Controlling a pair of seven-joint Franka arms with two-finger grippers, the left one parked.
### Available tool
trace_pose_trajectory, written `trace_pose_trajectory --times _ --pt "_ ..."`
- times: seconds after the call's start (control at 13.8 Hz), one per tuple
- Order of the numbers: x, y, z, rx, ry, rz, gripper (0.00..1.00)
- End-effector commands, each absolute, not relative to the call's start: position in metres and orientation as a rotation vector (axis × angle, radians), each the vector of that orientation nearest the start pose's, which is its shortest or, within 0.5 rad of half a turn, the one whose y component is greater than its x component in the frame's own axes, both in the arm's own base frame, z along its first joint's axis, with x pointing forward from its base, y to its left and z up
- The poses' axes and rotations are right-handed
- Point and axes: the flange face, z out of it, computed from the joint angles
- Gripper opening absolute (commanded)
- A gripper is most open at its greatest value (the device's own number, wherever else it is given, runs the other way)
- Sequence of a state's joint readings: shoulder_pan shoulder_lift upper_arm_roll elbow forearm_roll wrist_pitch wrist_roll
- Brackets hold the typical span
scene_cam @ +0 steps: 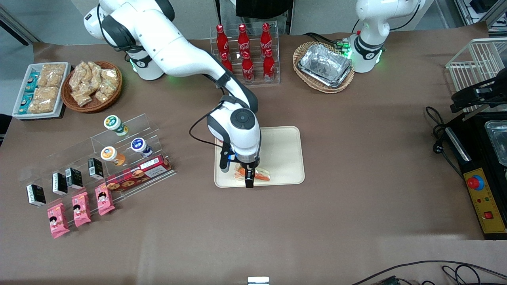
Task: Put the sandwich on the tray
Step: 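Open the right gripper to release the sandwich on the tray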
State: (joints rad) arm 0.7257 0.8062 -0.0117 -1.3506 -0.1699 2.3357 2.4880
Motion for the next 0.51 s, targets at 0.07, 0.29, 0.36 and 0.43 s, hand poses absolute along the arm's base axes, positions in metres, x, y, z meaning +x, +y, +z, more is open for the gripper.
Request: trace_pose_trajectory --times 0.07,0.29,0.36,0.43 --pt "0.568 0.482 0.346 -2.018 2.190 -0.234 1.00" --pt "0.567 0.450 0.404 -2.227 2.089 -0.120 1.00" --pt "0.571 0.432 0.421 -2.337 2.016 -0.107 1.00" --pt "0.572 0.412 0.439 -2.467 1.924 -0.097 1.00"
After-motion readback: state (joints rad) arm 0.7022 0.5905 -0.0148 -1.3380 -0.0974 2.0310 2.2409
